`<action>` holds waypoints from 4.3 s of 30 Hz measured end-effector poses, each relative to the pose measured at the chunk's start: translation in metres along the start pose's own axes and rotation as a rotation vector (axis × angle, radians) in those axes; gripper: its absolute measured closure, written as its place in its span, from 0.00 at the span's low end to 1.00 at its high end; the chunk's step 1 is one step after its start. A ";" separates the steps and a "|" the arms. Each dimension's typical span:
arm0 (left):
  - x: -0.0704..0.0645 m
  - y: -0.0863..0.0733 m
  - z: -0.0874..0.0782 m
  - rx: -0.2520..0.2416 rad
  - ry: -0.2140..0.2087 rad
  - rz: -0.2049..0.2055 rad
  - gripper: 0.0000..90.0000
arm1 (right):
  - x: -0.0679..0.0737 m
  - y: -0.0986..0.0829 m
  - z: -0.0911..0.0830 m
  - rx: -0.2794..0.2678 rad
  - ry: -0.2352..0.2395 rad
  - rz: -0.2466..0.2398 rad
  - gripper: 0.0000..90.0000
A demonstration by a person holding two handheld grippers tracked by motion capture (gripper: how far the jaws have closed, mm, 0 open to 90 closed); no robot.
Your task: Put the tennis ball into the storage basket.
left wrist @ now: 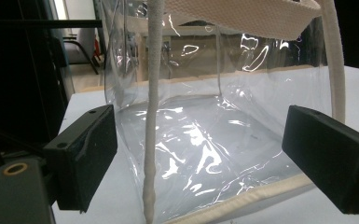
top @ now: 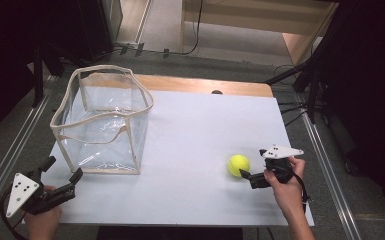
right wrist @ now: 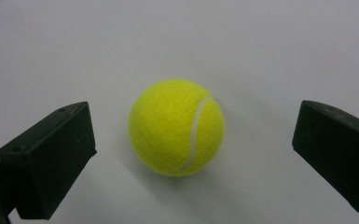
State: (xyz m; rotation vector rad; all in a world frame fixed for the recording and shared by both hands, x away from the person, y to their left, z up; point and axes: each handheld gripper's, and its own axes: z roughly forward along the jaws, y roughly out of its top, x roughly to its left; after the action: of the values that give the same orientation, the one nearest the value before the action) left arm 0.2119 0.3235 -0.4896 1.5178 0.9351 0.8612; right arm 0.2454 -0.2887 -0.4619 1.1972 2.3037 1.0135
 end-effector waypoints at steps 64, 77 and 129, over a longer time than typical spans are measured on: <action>-0.002 0.000 -0.001 0.002 -0.001 0.011 0.12 | 0.008 0.016 0.054 0.234 0.004 -0.010 0.26; -0.002 0.000 0.000 0.002 -0.002 0.013 0.12 | 0.017 0.033 0.057 0.207 0.047 -0.029 0.26; -0.001 0.000 -0.001 0.000 -0.009 0.012 0.12 | 0.076 0.101 0.105 0.186 0.190 -0.159 0.26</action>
State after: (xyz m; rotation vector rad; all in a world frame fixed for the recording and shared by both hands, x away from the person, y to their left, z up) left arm 0.2106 0.3225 -0.4899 1.5278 0.9204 0.8618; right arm 0.3203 -0.1425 -0.4586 1.0010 2.6439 0.9065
